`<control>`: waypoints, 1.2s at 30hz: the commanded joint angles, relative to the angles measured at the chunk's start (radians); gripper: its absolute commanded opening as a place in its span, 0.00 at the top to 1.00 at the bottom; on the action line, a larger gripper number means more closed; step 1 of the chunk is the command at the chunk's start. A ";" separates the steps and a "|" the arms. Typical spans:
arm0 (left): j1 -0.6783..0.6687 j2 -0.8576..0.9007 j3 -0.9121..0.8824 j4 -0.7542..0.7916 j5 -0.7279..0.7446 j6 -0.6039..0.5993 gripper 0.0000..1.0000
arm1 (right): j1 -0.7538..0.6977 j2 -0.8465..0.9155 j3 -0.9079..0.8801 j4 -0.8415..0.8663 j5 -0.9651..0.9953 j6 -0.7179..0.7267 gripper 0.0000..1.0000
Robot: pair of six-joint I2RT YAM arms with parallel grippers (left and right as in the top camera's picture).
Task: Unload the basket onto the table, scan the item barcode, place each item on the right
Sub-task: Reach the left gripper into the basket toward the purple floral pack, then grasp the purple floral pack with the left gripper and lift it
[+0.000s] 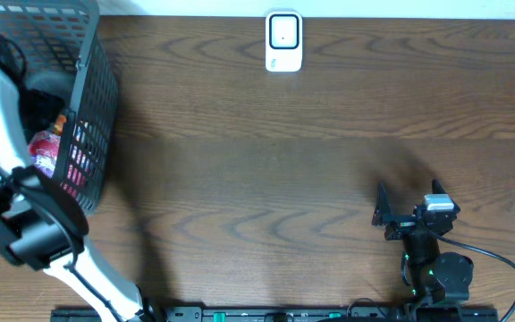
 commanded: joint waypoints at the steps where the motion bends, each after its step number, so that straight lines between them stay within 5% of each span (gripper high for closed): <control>1: -0.032 0.069 0.001 -0.014 -0.126 -0.086 0.02 | -0.009 -0.005 -0.002 -0.003 0.005 -0.008 0.01; 10: -0.052 0.185 0.001 0.013 -0.201 -0.134 0.00 | -0.009 -0.005 -0.002 -0.003 0.005 -0.008 0.01; 12: -0.051 0.196 0.001 0.018 -0.200 -0.134 0.24 | -0.009 -0.005 -0.002 -0.003 0.005 -0.008 0.01; 14: -0.051 0.199 0.001 0.021 -0.200 -0.134 0.69 | -0.009 -0.005 -0.002 -0.003 0.005 -0.008 0.01; 17: -0.051 0.199 0.001 0.021 -0.200 -0.134 0.92 | -0.009 -0.005 -0.002 -0.003 0.005 -0.008 0.01; 23: -0.051 0.199 0.002 0.018 -0.200 -0.127 0.93 | -0.009 -0.005 -0.002 -0.003 0.005 -0.008 0.01; 27: -0.051 0.160 0.020 0.011 -0.200 -0.022 0.93 | -0.009 -0.005 -0.002 -0.003 0.005 -0.008 0.01; 36: -0.053 -0.182 0.035 0.058 -0.199 -0.002 0.93 | -0.009 -0.005 -0.002 -0.003 0.005 -0.008 0.01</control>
